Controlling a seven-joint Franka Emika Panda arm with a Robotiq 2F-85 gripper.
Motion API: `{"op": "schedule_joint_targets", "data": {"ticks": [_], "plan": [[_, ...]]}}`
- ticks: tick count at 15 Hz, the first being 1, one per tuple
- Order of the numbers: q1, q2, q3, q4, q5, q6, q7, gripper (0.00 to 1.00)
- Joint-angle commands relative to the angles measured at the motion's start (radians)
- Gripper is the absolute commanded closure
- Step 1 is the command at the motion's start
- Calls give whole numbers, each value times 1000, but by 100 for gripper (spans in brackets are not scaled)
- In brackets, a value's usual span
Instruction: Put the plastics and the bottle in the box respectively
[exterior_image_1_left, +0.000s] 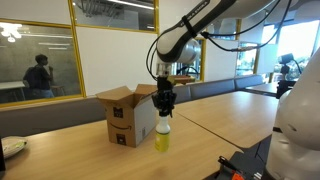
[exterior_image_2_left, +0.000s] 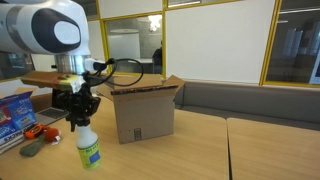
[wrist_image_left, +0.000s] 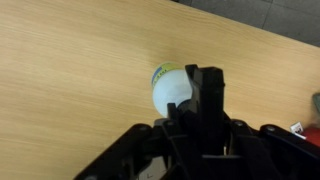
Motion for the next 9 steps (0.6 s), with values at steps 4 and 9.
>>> {"op": "schedule_joint_targets", "data": {"ticks": [4, 9], "plan": [[-46, -62, 13, 243, -83, -205, 125, 81], [-60, -27, 13, 414, -127, -269, 163, 81]]}}
